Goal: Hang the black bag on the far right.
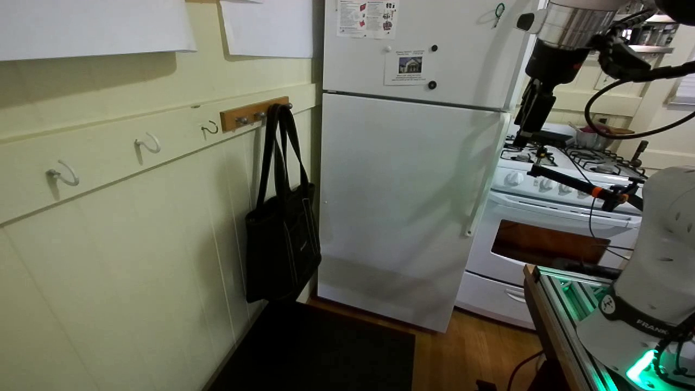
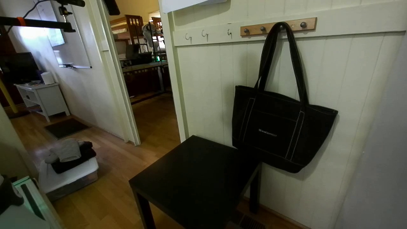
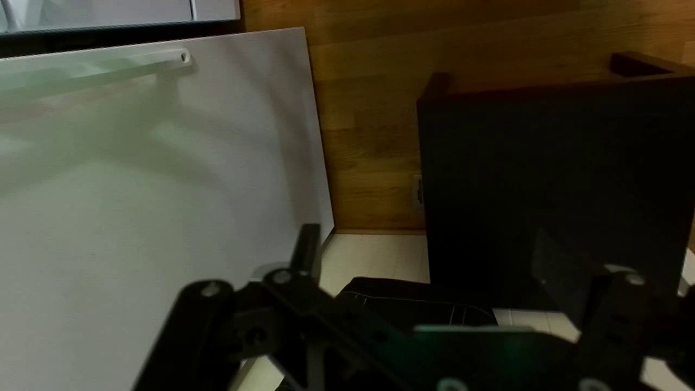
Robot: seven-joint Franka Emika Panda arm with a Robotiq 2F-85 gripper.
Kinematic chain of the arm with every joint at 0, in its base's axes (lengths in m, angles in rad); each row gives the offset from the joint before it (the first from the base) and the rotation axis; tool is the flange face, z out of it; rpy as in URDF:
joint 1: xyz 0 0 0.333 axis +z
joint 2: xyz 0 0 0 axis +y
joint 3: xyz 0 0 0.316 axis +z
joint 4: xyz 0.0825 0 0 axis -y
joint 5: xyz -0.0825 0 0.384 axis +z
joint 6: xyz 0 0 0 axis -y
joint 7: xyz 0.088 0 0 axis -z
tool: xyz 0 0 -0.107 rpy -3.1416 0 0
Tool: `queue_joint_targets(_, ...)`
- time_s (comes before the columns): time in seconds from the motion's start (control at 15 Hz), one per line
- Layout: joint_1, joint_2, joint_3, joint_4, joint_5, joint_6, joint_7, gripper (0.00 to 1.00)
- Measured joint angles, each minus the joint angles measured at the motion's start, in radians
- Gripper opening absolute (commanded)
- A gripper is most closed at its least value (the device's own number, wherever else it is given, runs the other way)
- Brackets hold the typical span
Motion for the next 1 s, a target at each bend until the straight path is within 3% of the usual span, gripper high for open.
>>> queue_joint_targets(0.73,0.002,0.002,-0.003,0.000,-0.002,0.006,0.001,1.00)
queue_joint_targets(1.0,0.003,0.053,-0.040,-0.002,-0.003,0.178,-0.001,1.00)
